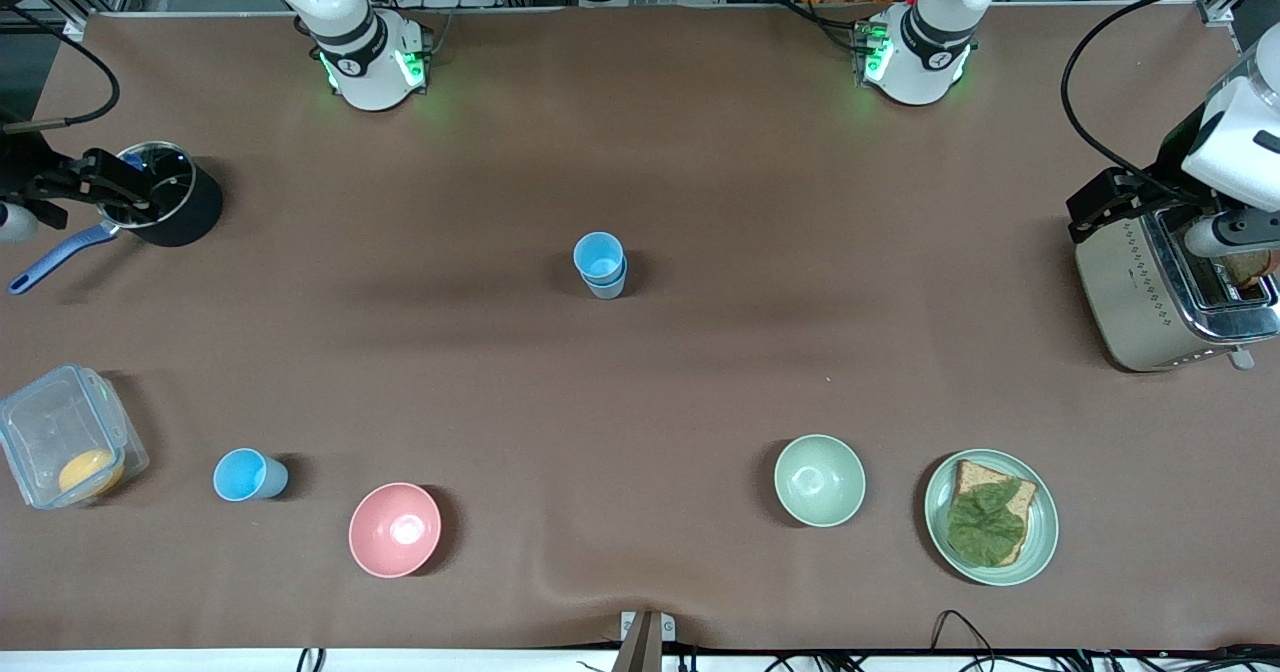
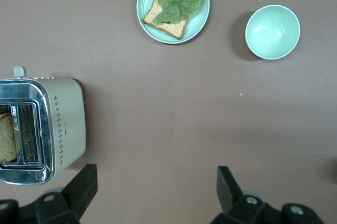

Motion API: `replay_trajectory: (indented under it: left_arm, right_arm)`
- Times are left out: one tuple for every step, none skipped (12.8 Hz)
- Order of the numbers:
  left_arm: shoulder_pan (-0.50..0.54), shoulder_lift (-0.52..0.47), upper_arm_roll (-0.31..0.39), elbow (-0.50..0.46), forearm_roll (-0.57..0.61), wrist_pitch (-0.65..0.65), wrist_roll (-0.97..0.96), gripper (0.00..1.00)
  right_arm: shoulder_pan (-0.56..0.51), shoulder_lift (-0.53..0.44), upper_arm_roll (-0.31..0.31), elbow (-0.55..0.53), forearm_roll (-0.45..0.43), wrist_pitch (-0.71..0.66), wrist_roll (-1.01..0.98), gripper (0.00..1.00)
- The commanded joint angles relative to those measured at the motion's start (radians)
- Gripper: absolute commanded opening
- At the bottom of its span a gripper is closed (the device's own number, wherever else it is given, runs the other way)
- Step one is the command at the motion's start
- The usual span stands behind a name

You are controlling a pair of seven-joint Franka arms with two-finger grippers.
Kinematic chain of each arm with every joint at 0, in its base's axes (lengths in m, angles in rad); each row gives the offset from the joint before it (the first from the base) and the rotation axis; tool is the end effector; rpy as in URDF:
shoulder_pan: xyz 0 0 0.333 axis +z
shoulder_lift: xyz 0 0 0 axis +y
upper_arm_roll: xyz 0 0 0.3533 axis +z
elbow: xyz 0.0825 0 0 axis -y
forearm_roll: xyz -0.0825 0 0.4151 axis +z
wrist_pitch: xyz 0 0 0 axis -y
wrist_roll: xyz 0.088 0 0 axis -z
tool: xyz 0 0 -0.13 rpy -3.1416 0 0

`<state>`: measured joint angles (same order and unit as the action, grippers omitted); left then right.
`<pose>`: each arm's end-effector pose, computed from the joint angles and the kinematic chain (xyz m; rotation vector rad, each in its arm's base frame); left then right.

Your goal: Stack blue cups with both arms

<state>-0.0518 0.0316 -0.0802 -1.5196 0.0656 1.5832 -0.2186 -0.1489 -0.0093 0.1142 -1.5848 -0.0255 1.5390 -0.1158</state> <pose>0.5951 -0.0697 0.6473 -3.0815 -0.1340 -0.0657 0.5775 -0.0231 0.6345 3.1147 0.1258 -0.0599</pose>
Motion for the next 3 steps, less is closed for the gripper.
replay_trajectory:
  left_arm:
    - [0.003,-0.004,0.0,0.016,-0.055,-0.031,0.028,1.0]
    - [0.003,-0.004,-0.001,0.015,-0.063,-0.031,0.028,1.0]
    - [0.003,-0.004,-0.003,0.015,-0.064,-0.032,0.028,1.0]
  right_arm:
    - [-0.014,-0.006,0.007,0.005,0.003,-0.013,0.005,1.0]
    - [-0.014,-0.006,0.007,0.005,0.003,-0.013,0.005,1.0]
    - [-0.014,-0.008,0.007,0.005,0.003,-0.013,0.005,1.0]
